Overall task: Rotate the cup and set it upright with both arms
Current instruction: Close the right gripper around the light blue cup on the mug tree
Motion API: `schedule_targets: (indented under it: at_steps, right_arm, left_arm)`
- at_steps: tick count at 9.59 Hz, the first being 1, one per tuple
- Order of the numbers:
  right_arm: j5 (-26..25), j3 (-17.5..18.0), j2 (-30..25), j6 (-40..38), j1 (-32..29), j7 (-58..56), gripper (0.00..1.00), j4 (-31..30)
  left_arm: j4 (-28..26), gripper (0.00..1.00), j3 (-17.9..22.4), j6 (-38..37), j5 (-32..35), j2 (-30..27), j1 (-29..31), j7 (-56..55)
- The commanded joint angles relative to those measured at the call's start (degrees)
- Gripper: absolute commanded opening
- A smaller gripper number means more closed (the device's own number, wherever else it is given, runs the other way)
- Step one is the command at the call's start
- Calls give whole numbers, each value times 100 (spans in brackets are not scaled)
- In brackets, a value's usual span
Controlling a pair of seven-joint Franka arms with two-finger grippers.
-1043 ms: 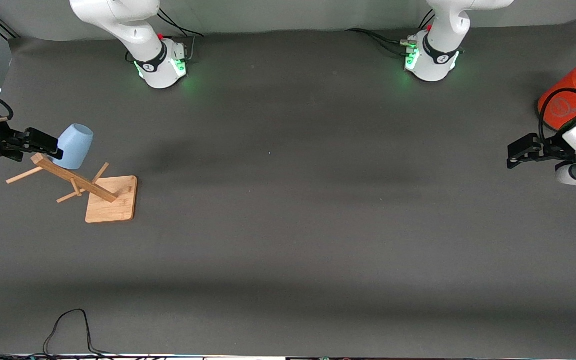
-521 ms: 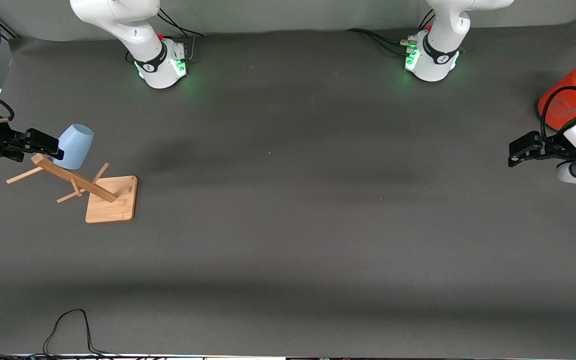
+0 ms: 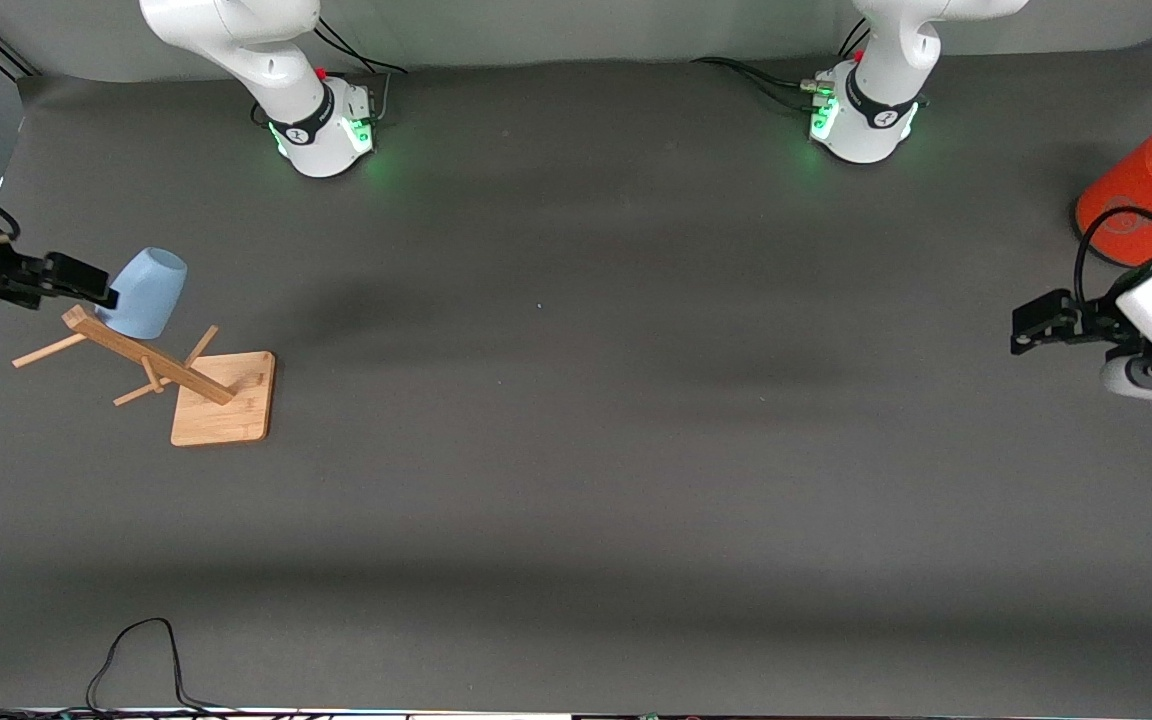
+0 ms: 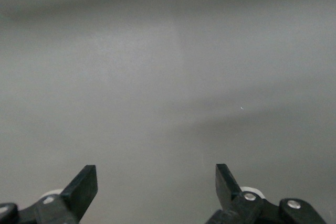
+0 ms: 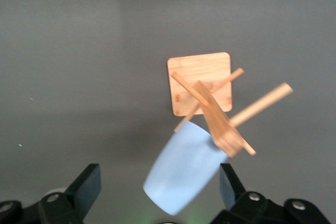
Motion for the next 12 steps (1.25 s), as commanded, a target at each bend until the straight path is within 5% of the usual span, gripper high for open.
schedule_targets:
  at_steps: [1, 3, 9, 12]
  right_arm:
    - [-133, -97, -726, 55, 83, 110, 100, -599]
    - [-107, -167, -737, -15, 57, 441, 100, -601]
    - [52, -299, -631, 81, 57, 3832, 100, -653]
    - [69, -431, -1139, 1061, 66, 3924, 100, -2028]
  left_arm:
    - [540, 100, -25, -218, 9, 403, -35, 79]
    - [541, 100, -25, -244, 18, 412, -27, 79]
    - [690, 100, -43, -183, -34, 535, -27, 106]
    - [690, 100, -43, -165, -34, 535, -35, 106]
